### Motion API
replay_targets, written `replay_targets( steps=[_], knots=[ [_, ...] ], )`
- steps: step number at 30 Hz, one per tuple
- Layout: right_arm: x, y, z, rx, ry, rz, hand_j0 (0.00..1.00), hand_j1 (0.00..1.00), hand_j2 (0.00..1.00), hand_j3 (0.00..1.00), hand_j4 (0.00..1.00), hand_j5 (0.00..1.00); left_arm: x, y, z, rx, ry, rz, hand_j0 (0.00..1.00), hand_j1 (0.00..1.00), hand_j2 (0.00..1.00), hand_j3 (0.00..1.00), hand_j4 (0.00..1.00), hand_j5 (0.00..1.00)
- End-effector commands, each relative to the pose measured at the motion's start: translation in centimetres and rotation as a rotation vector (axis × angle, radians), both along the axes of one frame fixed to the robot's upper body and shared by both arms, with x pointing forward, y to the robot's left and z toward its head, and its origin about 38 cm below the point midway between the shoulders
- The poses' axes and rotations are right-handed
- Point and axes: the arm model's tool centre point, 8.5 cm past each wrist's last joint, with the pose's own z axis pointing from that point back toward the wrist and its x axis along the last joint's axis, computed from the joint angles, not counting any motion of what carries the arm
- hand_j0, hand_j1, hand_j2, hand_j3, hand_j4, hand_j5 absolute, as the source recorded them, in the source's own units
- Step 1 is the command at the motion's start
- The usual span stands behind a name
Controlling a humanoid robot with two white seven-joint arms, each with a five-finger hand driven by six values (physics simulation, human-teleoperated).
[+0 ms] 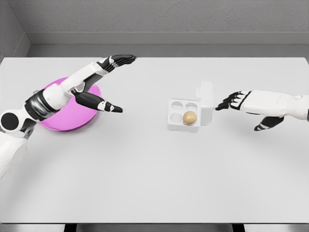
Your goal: Pack egg into the box and close the box lid
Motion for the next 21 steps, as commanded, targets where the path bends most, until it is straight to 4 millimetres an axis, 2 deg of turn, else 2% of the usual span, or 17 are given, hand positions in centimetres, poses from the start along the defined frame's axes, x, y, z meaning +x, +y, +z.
replay_targets(
  steps=[1,4,11,15,16,17,18,21],
  knots=[
    [-0.1,0.4,0.2,0.009,-0.004,0.007,1.0,1.0,1.0,1.0,1.0,1.0,-0.2,1.1,0.2,0.032,0.001,0.008,1.0,1.0,1.0,1.0,1.0,1.0],
    [-0.2,1.3,0.5,0.022,-0.014,0.032,1.0,1.0,1.0,1.0,1.0,1.0,-0.2,1.5,0.1,0.047,0.004,0.012,1.0,1.0,1.0,1.0,1.0,1.0],
    [-0.1,5.7,-0.5,0.065,0.001,0.13,1.0,1.0,1.0,1.0,1.0,1.0,-0.2,1.7,-0.1,0.052,0.009,0.018,1.0,1.0,1.0,1.0,1.0,1.0],
    [0.6,4.5,0.0,0.059,-0.009,0.087,1.0,1.0,1.0,1.0,1.0,1.0,-0.2,2.9,-0.4,0.082,0.018,0.038,1.0,1.0,1.0,1.0,1.0,1.0],
    [1.0,3.5,0.5,0.059,-0.021,0.058,1.0,1.0,1.0,1.0,1.0,1.0,-0.2,2.9,-0.4,0.082,0.019,0.039,1.0,1.0,1.0,1.0,1.0,1.0],
    [1.3,1.1,1.2,0.04,-0.034,-0.002,1.0,1.0,1.0,1.0,1.0,1.0,-0.2,2.9,-0.4,0.082,0.019,0.039,1.0,1.0,1.0,1.0,1.0,1.0],
    [1.5,-0.3,2.0,0.035,-0.049,-0.036,1.0,1.0,1.0,1.0,1.0,1.0,-0.2,3.0,-0.4,0.082,0.02,0.04,1.0,1.0,1.0,1.0,1.0,1.0],
    [1.8,-2.0,2.2,0.033,-0.051,-0.088,1.0,1.0,1.0,1.0,1.0,1.0,-0.3,3.3,-1.1,0.104,0.039,0.042,1.0,1.0,1.0,1.0,1.0,1.0]
  ],
)
